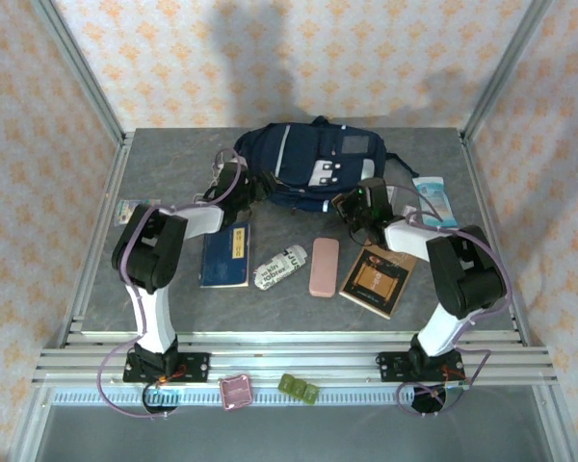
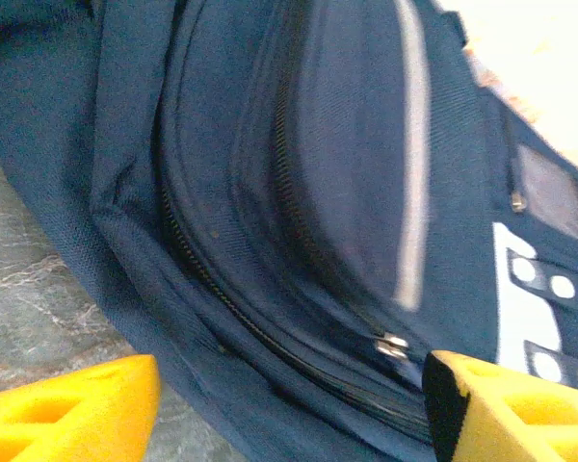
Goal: Pack the student bag
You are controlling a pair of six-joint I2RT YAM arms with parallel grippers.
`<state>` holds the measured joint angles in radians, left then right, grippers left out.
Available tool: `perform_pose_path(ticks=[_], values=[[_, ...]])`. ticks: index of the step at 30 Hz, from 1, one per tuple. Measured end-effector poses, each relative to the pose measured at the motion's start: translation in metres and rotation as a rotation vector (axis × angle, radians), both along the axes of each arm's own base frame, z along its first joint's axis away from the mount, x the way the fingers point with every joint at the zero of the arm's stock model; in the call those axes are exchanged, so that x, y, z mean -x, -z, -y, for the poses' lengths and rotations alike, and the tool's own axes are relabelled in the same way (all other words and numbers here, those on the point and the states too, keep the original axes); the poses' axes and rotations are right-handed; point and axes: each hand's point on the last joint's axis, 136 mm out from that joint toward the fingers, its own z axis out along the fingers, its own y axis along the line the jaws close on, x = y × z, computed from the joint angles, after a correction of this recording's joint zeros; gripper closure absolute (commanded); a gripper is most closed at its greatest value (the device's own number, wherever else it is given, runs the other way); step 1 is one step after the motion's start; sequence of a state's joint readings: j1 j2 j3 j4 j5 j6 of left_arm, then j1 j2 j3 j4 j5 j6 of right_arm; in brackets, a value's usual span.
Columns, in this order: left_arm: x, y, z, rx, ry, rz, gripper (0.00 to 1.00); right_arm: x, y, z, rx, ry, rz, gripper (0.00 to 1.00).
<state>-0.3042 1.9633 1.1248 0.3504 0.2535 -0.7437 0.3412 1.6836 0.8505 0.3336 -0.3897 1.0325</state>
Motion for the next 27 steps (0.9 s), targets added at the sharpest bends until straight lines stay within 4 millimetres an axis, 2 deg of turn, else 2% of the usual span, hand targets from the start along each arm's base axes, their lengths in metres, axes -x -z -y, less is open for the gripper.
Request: perform_pose_path(ticks=[3, 4, 8, 9, 13, 15, 17, 22, 25, 27], values=[[0.000, 0.022, 0.001, 0.002, -0.009, -0.049, 0.36, 0.000, -0.006, -0.001, -0.008, -0.007, 0.012, 1.00], [0.001, 0.026, 0.001, 0.005, -0.012, -0.058, 0.42, 0.001, -0.007, -0.001, -0.011, -0.009, 0.012, 1.00], [-0.001, 0.025, 0.007, 0.025, -0.009, -0.060, 0.91, 0.003, -0.006, -0.003, -0.018, -0.024, 0.006, 1.00], [-0.003, 0.022, 0.010, 0.031, -0.005, -0.055, 1.00, 0.003, -0.006, -0.004, -0.017, -0.027, 0.005, 1.00], [-0.004, 0.015, 0.013, 0.047, 0.008, -0.048, 1.00, 0.003, -0.006, 0.002, -0.017, -0.036, 0.001, 1.00], [0.000, 0.008, 0.014, 0.056, 0.018, -0.046, 1.00, 0.004, -0.006, 0.006, -0.018, -0.045, -0.008, 0.95], [0.007, -0.004, 0.015, 0.077, 0.029, -0.037, 1.00, 0.005, -0.006, 0.011, -0.022, -0.056, -0.019, 0.84], [0.028, -0.057, 0.025, 0.124, 0.059, 0.033, 1.00, 0.007, -0.005, 0.021, -0.006, -0.069, -0.026, 0.60], [0.041, -0.074, 0.038, 0.133, 0.076, 0.055, 1.00, 0.007, -0.003, 0.025, 0.003, -0.063, -0.037, 0.55], [0.049, -0.075, 0.050, 0.143, 0.091, 0.051, 1.00, 0.007, -0.002, 0.027, 0.001, -0.054, -0.042, 0.53]])
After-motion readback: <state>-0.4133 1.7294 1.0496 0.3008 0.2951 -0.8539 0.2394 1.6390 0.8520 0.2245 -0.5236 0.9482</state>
